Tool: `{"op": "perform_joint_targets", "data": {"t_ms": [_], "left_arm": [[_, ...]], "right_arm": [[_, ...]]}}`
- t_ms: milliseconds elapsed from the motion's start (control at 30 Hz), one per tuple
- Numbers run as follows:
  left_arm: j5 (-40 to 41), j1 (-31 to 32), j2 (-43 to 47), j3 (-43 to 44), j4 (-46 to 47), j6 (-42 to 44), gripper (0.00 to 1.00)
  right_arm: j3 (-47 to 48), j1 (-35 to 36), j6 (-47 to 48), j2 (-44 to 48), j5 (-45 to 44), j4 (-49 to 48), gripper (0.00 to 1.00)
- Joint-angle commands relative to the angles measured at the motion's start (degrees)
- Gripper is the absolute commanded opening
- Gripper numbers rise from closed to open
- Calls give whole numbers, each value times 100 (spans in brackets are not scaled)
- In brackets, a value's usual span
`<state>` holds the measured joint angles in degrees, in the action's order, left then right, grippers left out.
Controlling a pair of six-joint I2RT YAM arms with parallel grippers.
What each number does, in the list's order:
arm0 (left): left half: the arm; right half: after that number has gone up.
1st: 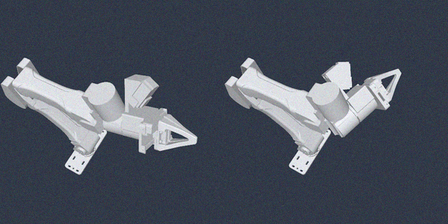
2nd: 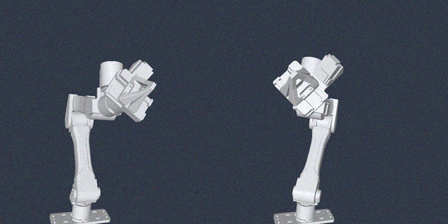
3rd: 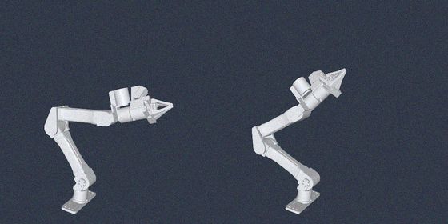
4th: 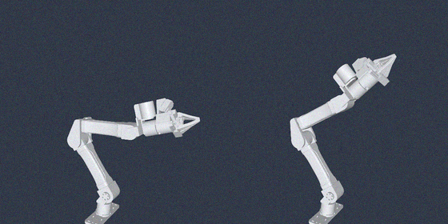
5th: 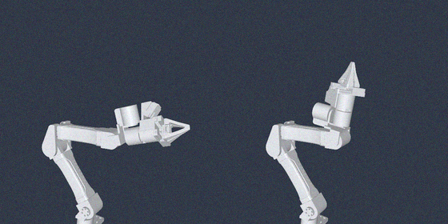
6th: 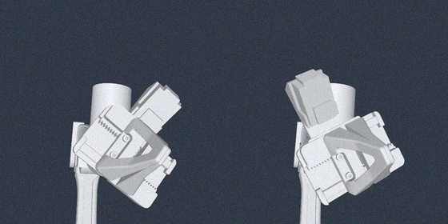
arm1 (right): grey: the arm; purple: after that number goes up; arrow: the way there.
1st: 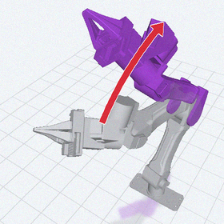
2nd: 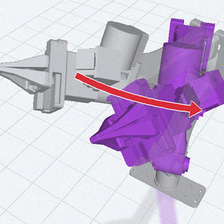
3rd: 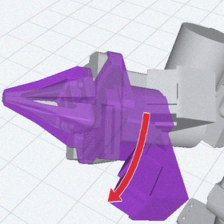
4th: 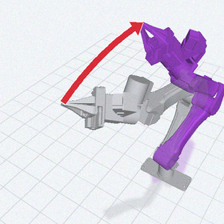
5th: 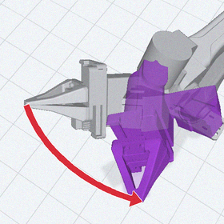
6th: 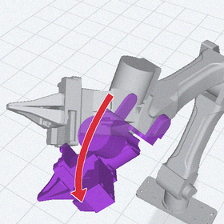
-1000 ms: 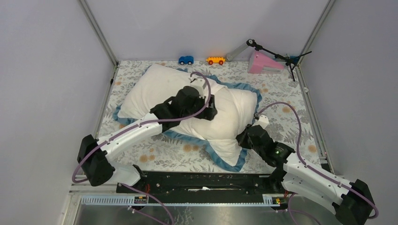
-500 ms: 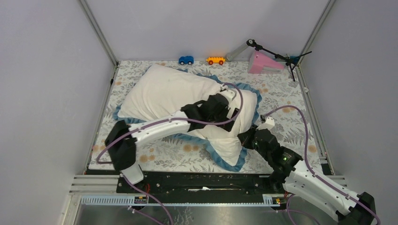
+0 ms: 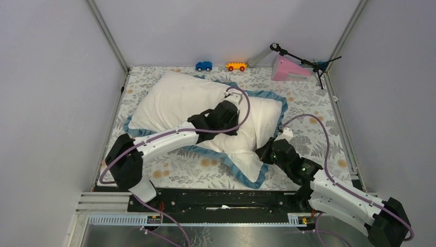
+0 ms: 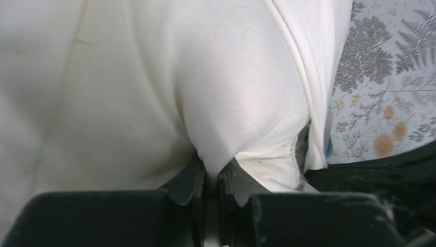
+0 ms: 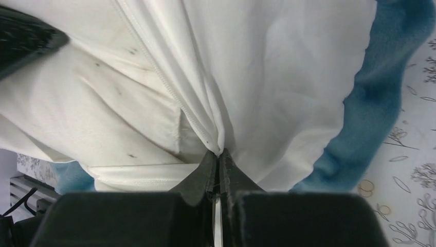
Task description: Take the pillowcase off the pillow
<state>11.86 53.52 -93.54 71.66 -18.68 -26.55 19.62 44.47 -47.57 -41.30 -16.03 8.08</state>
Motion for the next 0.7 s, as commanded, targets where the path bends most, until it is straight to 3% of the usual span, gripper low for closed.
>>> {"op": "perform_joint_targets", "data": {"t_ms": [0,100,233,467,667], "left_arm": [[824,-712,615,-186,145,-240,4],[802,-1186,797,-242,205,-465,0],[195,-1751,1129,-379,583,-607,0],[-93,-1871,1687,-367,565,-592,0],[-195,-1871,2300,-584,403,-605,0]], "right_arm": [[53,-10,293,-499,718,469,0],[149,-14,316,-782,1535,172,0],[250,-7,295,-1422,2271,38,0],[7,-17,131,-2192,1001,-153,2],[79,-79,225,-2767,521,-684,3]]}}
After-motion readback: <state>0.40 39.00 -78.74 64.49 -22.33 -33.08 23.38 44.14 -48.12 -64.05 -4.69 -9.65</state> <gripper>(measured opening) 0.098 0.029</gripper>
